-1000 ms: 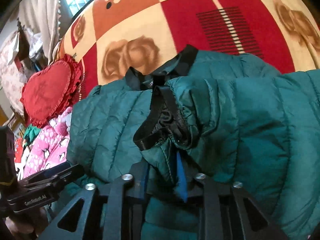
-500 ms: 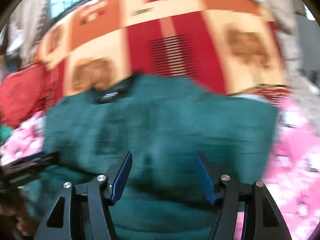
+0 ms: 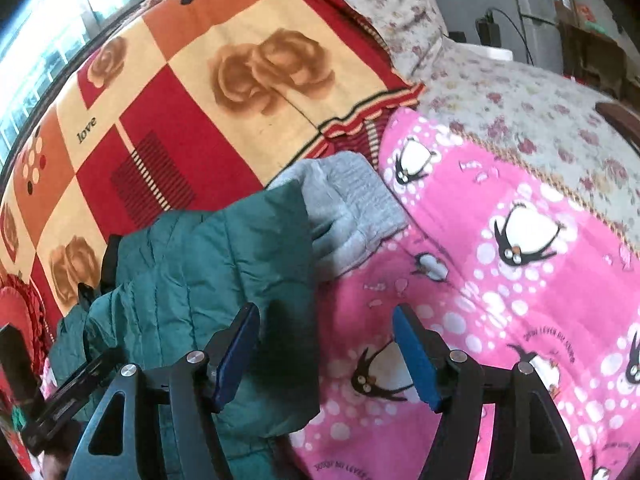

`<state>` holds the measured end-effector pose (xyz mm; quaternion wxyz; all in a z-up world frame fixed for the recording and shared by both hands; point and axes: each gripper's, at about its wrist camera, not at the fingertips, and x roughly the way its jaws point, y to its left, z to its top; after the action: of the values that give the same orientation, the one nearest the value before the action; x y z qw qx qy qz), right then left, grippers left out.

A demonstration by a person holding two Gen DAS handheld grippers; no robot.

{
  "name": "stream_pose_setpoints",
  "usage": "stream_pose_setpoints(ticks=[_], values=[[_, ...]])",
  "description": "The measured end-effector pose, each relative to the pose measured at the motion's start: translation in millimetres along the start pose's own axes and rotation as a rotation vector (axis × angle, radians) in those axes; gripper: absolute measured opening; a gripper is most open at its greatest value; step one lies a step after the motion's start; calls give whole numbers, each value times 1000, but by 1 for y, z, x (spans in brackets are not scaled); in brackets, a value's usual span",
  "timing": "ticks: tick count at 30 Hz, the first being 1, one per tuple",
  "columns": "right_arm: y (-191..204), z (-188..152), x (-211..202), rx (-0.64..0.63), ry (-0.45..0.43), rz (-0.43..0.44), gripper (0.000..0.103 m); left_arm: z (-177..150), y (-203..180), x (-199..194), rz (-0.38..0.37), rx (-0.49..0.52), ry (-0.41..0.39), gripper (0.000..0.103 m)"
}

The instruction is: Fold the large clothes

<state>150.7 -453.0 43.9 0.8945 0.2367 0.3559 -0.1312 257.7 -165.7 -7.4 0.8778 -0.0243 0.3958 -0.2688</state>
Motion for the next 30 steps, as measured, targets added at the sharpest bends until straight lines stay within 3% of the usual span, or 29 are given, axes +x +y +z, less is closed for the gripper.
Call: stream_pose_setpoints(ticks=[2,4,7,11,18,22,26,28,30], values=[[2,1,0,0,-2,-2,67,-2,-1,8,-21,11,37,9],[7,2,4,-1,4,-4,67,-4,-2,2,-8,27,22,5],[10,-2,3,5,-3,-8,67,-2,-1,-22,15,27,-32,4],[16,-2,1,16,-11,2,67,0,31,-75,29,-69,-98,4],[31,-7,5,21,3,18,67,-18,120,-148,202,-239,-167,4],[44,-10,8,-1,9,25,67,-33,157,-155,292,-293,-152,4],[58,-10,8,-36,-4,20,67,-42,174,-143,252,-351,-85,6],[67,-10,9,-57,-9,43,67,-42,170,-144,254,-328,-69,7],[82,-9,9,-108,-29,109,67,-40,164,-151,325,-285,-87,12]])
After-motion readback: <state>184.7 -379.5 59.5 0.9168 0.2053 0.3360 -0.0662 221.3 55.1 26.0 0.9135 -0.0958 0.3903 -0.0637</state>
